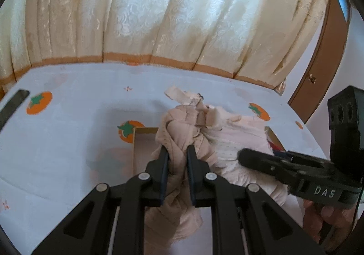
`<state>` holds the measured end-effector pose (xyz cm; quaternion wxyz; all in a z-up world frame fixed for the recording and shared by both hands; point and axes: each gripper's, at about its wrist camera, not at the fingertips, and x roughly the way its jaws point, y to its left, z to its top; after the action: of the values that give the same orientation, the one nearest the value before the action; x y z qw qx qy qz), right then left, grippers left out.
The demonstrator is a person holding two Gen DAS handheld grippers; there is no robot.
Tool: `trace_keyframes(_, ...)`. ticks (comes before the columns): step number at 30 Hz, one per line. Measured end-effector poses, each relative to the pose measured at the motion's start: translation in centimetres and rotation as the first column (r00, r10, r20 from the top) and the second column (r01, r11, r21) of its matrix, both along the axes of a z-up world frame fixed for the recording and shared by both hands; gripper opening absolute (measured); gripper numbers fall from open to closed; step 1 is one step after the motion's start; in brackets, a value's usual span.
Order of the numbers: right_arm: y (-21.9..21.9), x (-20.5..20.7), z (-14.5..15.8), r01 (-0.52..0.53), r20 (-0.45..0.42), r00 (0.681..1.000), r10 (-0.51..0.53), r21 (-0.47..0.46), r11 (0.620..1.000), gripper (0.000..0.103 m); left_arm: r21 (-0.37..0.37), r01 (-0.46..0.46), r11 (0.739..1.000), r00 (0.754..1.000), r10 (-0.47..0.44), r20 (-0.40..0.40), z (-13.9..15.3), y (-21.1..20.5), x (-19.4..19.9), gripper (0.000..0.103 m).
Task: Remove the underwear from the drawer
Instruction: 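Carry the pale pink and white underwear over the cardboard tray with both tools, then lower both pieces into the tray and open both tools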
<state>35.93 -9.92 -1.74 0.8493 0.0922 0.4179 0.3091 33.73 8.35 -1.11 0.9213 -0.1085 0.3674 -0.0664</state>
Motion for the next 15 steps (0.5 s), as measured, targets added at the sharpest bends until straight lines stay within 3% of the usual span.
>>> trace_keyframes(10, 0.8, 1.7, -1.2, 0.01, -0.029, 1.0, -0.012, -0.052, 0.999, 0.036, 0.06, -0.002, 0.998, 0.999, 0.005, -0.041, -1.4, -1.2, 1.5, 0.014)
trace_keyframes(12, 0.7, 2.0, -1.5, 0.005, -0.036, 0.999, -0.007, -0.05, 0.999, 0.038, 0.07, 0.005, 0.998, 0.999, -0.002, -0.047, -1.5, -1.5, 1.6, 0.017)
trace_keyframes(13, 0.6, 2.1, -1.5, 0.005, -0.038, 0.999, -0.007, -0.048, 0.999, 0.042, 0.08, 0.003, 0.997, 0.999, 0.0, -0.049, -1.5, -1.6, 1.6, 0.021)
trace_keyframes(15, 0.4, 2.2, -1.6, 0.015, -0.04, 0.999, -0.017, -0.043, 0.999, 0.05, 0.089, 0.005, 0.996, 0.999, -0.001, -0.049, -1.5, -1.8, 1.6, 0.021)
